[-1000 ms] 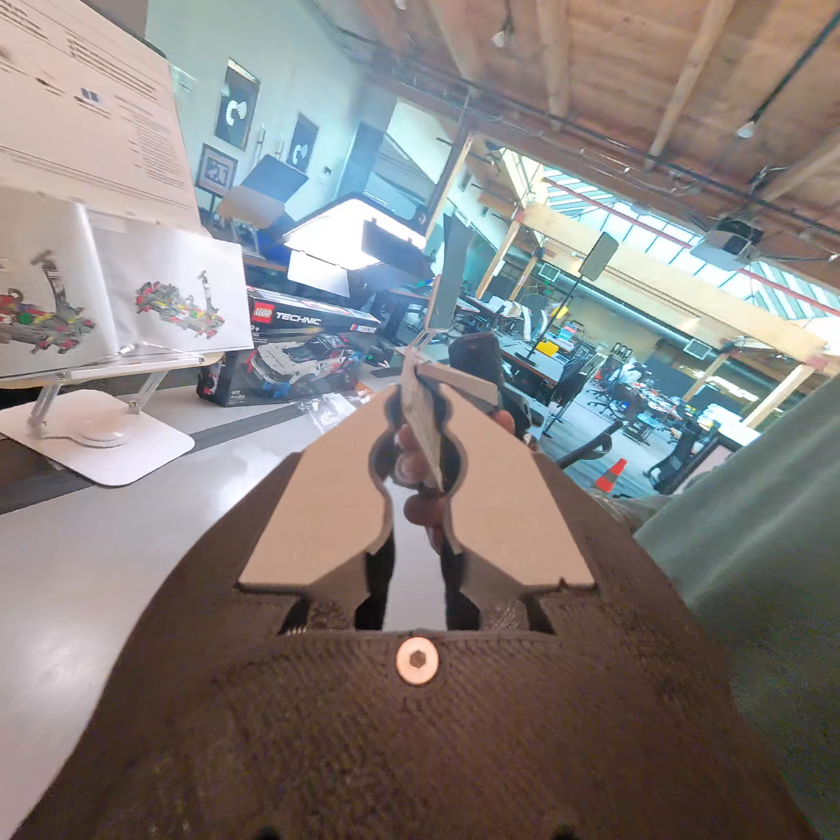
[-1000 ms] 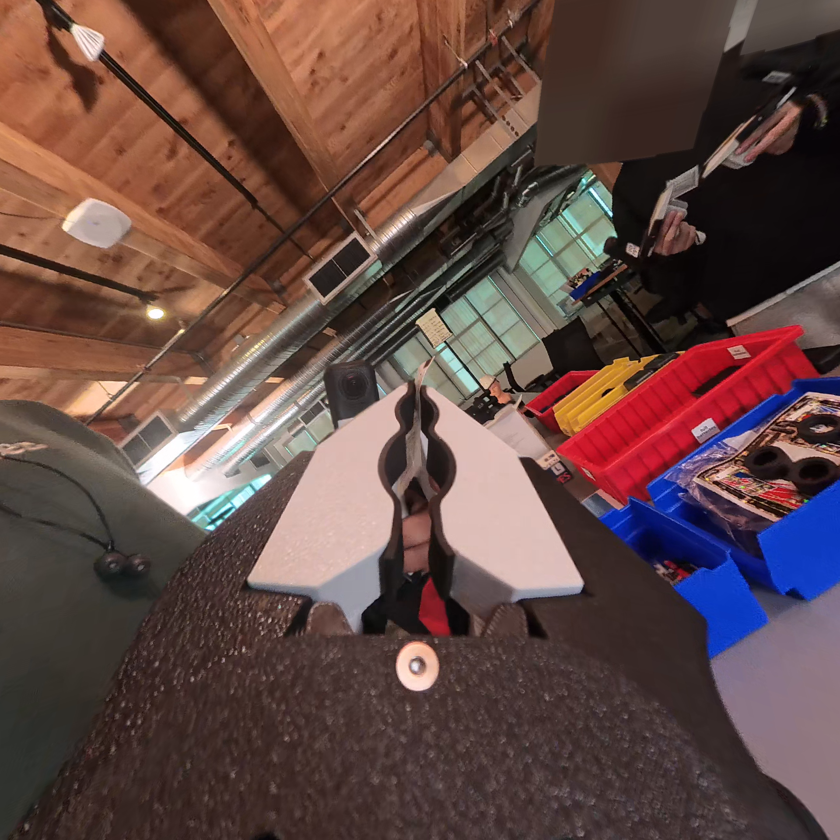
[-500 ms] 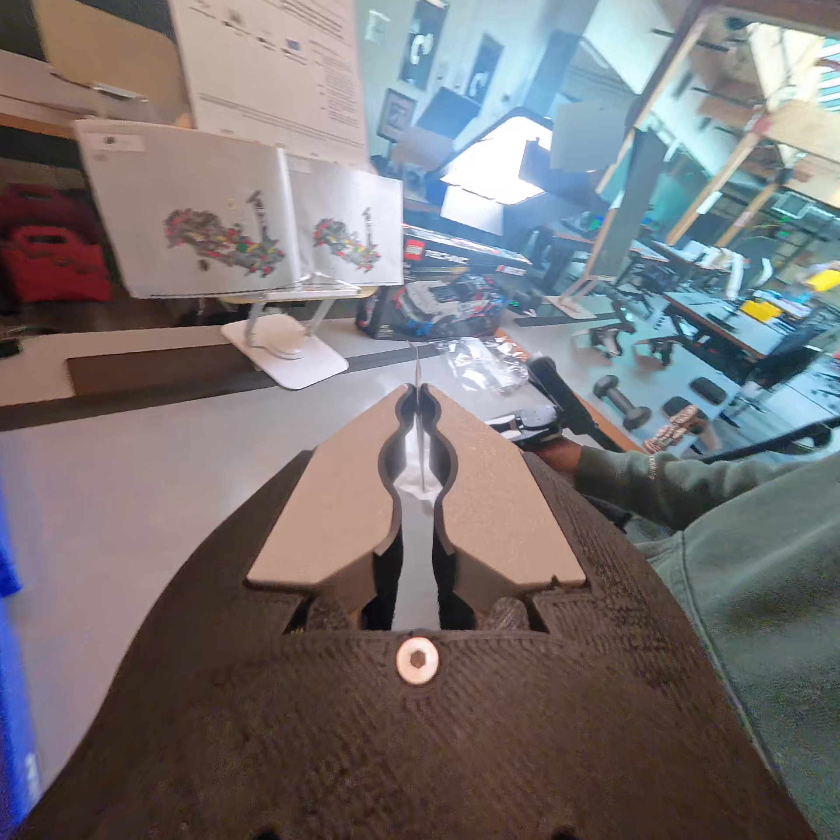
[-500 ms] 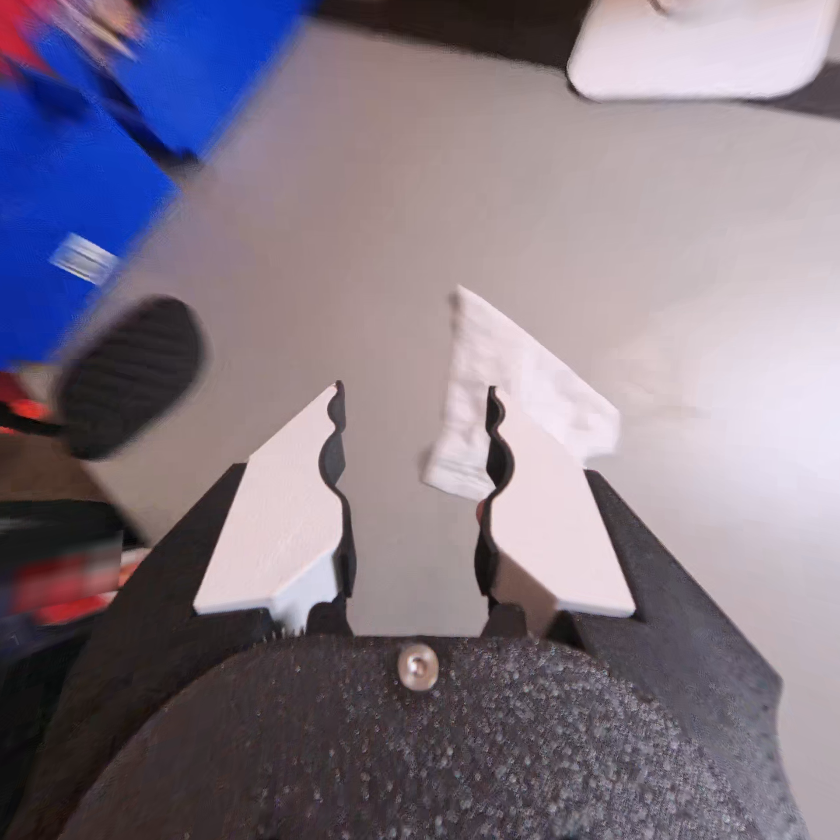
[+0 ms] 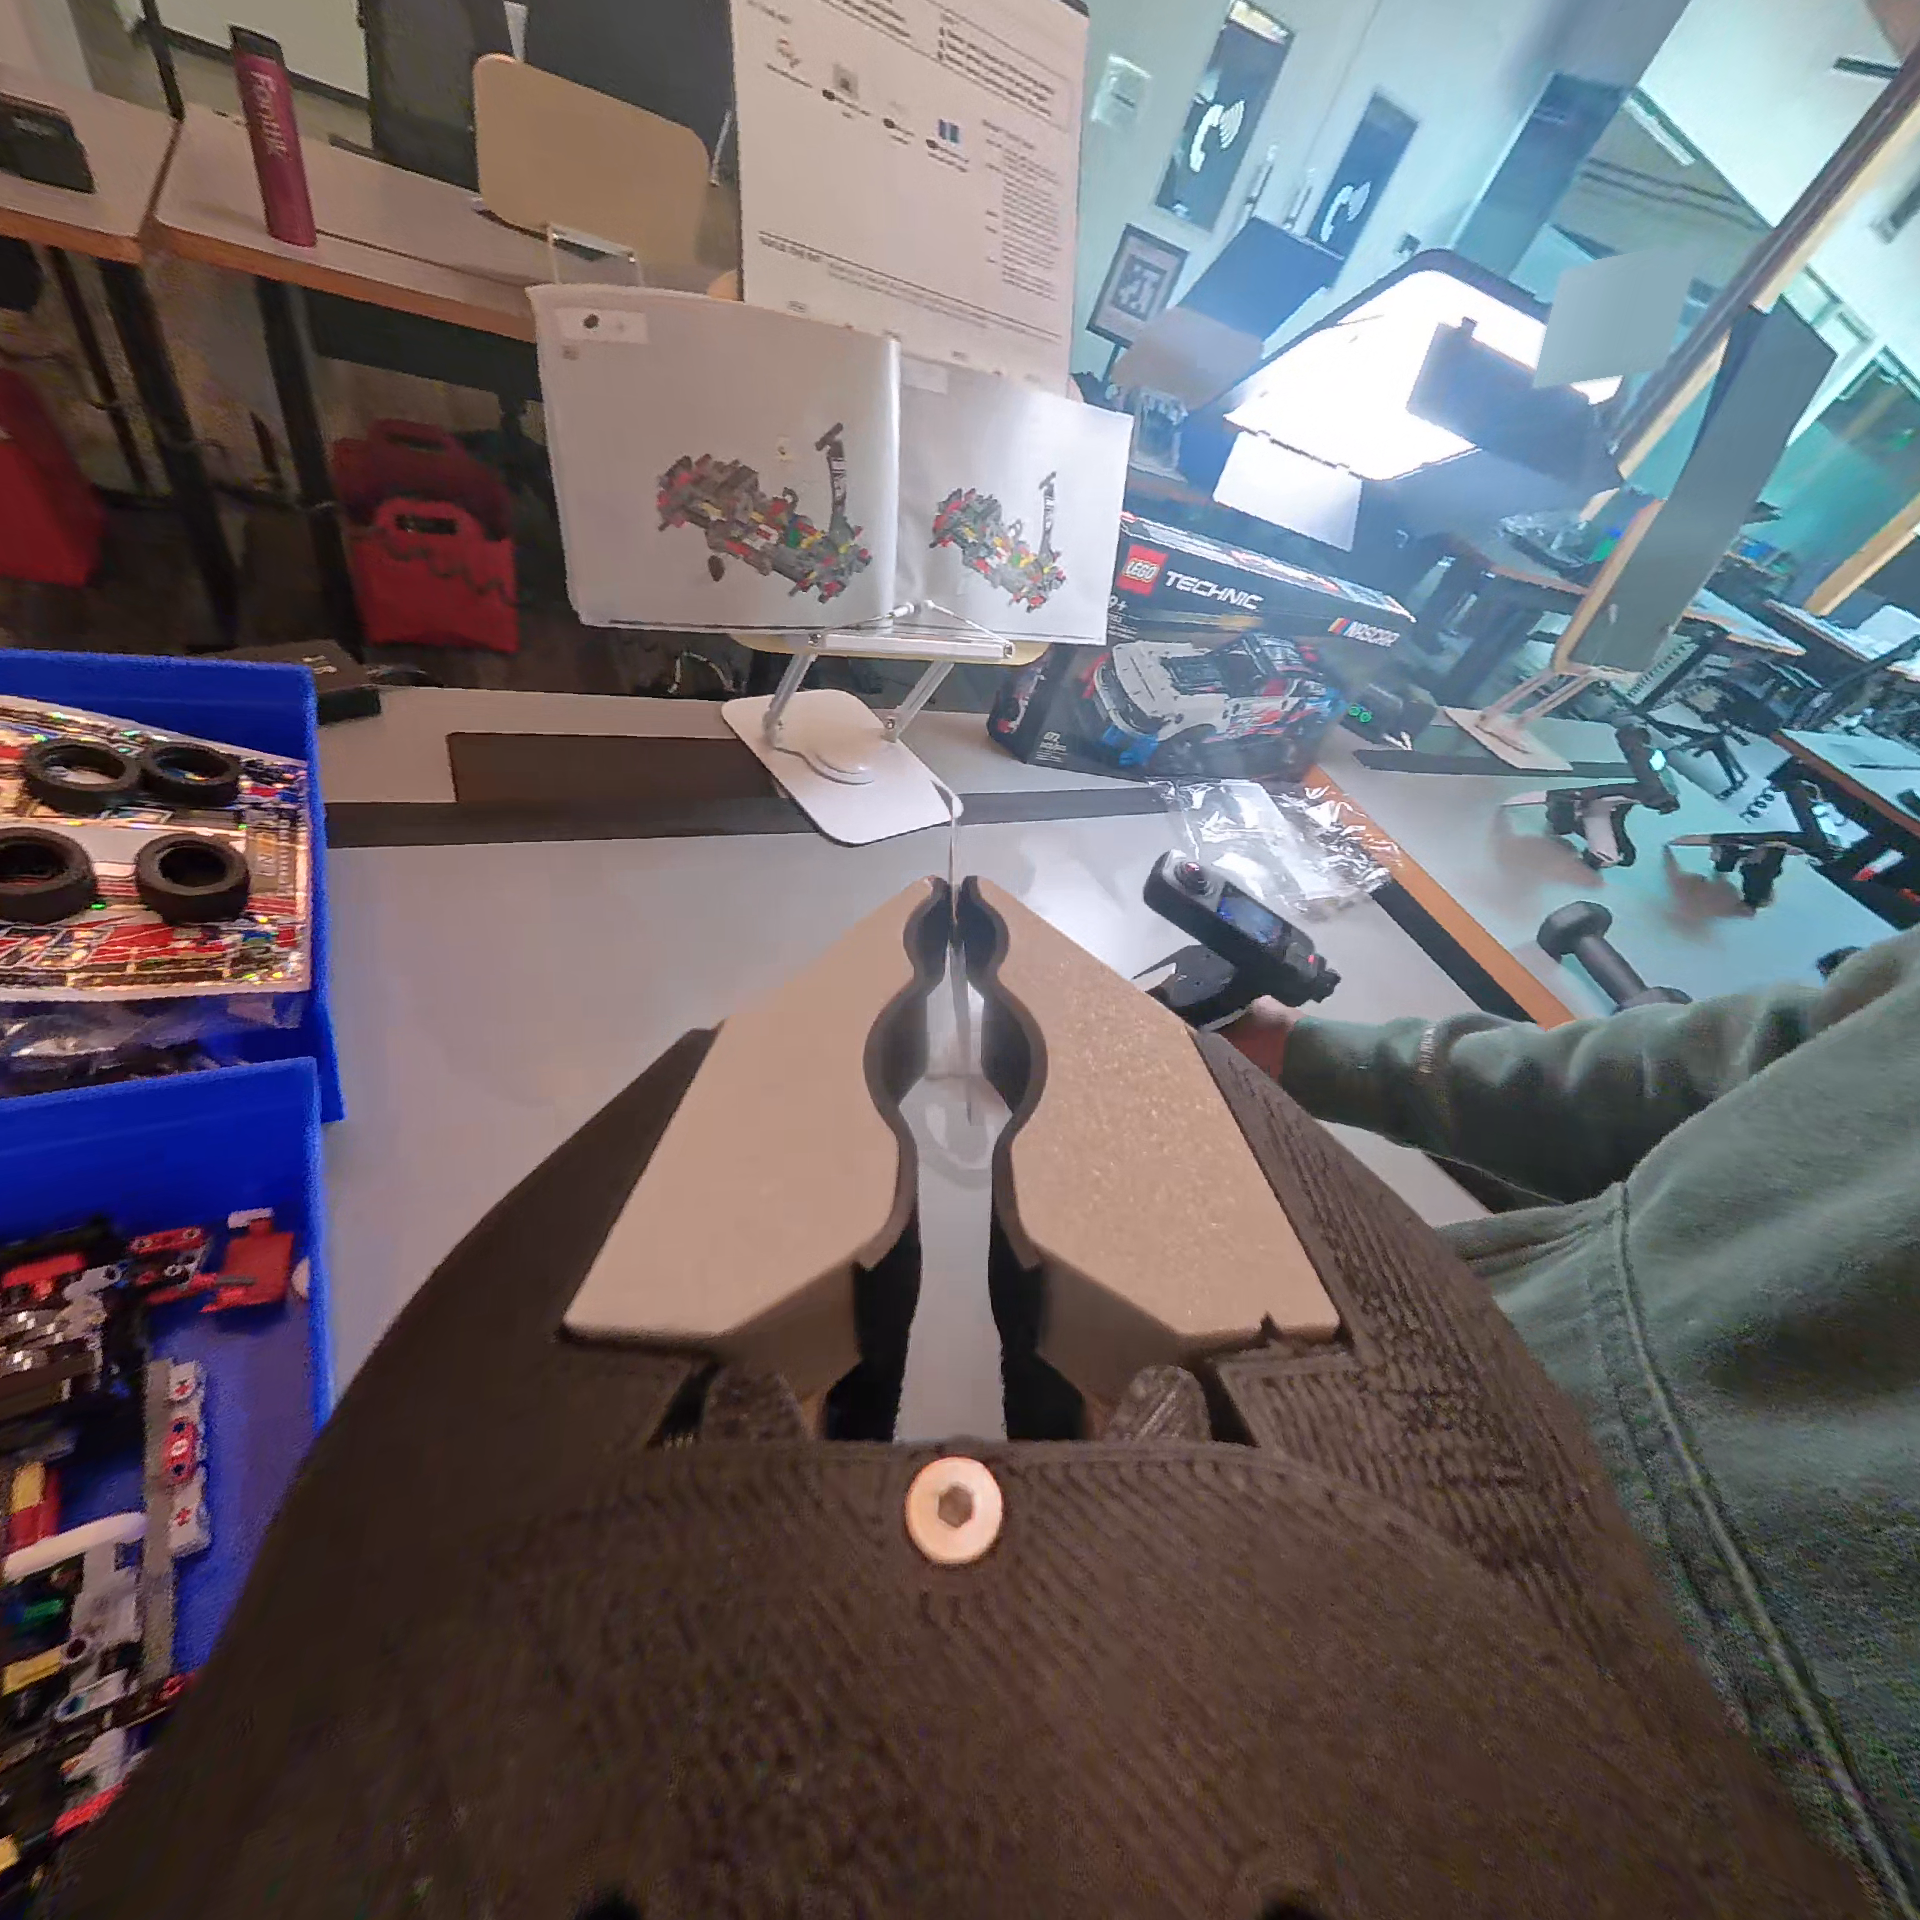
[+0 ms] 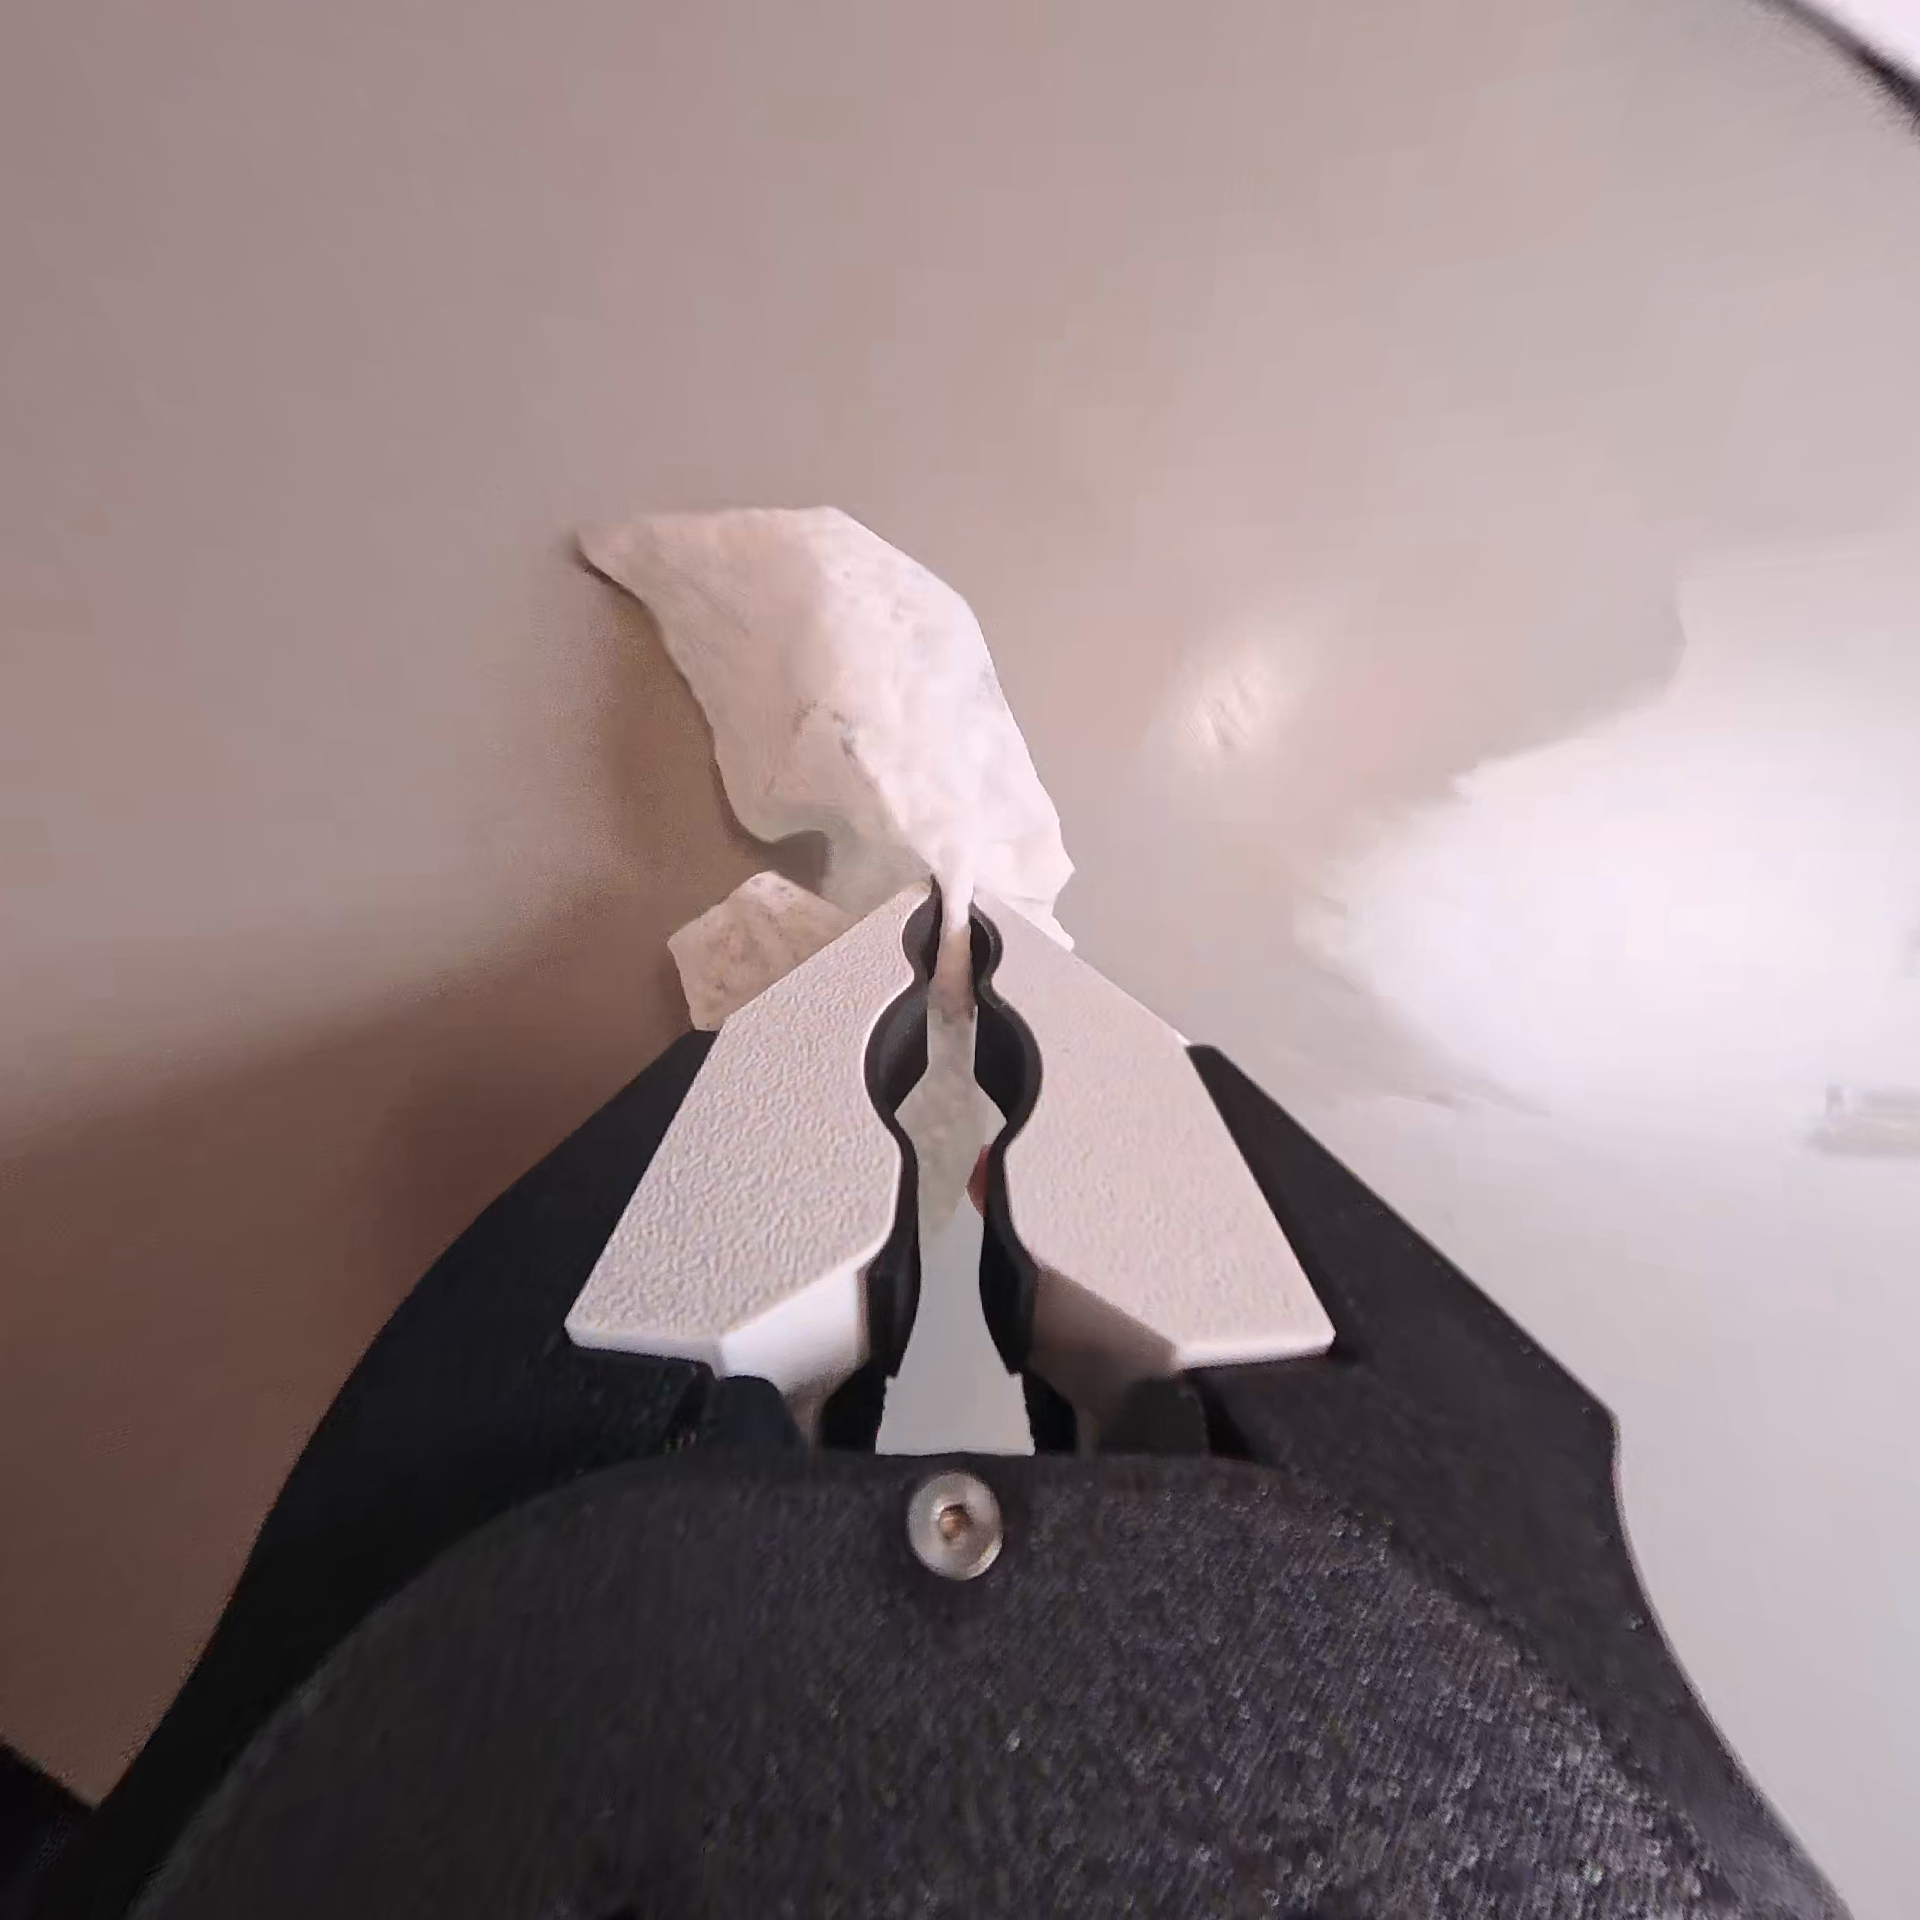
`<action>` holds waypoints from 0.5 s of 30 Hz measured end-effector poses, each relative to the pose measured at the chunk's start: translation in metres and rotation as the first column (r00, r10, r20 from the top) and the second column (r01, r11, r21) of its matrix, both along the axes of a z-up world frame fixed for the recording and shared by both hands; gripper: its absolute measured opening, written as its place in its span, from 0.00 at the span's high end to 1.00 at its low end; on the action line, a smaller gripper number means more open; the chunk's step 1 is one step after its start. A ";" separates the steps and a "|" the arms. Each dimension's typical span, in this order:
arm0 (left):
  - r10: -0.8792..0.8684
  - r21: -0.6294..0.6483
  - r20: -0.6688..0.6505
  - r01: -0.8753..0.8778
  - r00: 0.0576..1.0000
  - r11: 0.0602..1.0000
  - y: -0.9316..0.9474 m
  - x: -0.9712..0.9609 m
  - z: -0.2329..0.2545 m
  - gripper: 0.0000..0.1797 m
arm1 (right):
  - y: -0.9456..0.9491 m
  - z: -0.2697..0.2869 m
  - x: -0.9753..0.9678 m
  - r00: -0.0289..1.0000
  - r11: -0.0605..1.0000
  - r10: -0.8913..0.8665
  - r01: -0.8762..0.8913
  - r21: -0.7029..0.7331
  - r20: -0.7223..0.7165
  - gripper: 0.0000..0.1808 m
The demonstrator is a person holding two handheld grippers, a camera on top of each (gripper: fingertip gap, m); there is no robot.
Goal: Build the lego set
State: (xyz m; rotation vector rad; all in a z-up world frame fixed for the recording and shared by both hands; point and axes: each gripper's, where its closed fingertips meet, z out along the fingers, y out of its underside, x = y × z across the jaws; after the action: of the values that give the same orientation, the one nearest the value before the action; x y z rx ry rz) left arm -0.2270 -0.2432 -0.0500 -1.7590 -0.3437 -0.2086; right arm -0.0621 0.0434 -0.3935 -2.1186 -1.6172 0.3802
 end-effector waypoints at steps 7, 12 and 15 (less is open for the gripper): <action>0.107 -0.002 -0.019 -0.107 0.994 0.994 -0.024 -0.026 -0.006 1.00 | -0.081 0.058 -0.075 0.968 0.974 0.223 -0.225 -0.003 -0.116 1.00; 0.151 0.001 -0.012 -0.151 0.988 0.988 -0.053 -0.046 -0.011 1.00 | -0.141 0.081 -0.149 0.931 0.944 0.327 -0.330 0.010 -0.162 1.00; 0.158 0.005 0.001 -0.158 0.987 0.987 -0.072 -0.063 -0.013 1.00 | -0.169 0.086 -0.197 0.919 0.934 0.353 -0.356 0.017 -0.174 1.00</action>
State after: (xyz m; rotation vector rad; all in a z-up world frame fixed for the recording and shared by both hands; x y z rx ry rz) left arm -0.2896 -0.3156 -0.0626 -1.7175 -0.4806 -0.0957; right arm -0.2589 -0.1255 -0.3072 -1.7395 -1.8951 0.6754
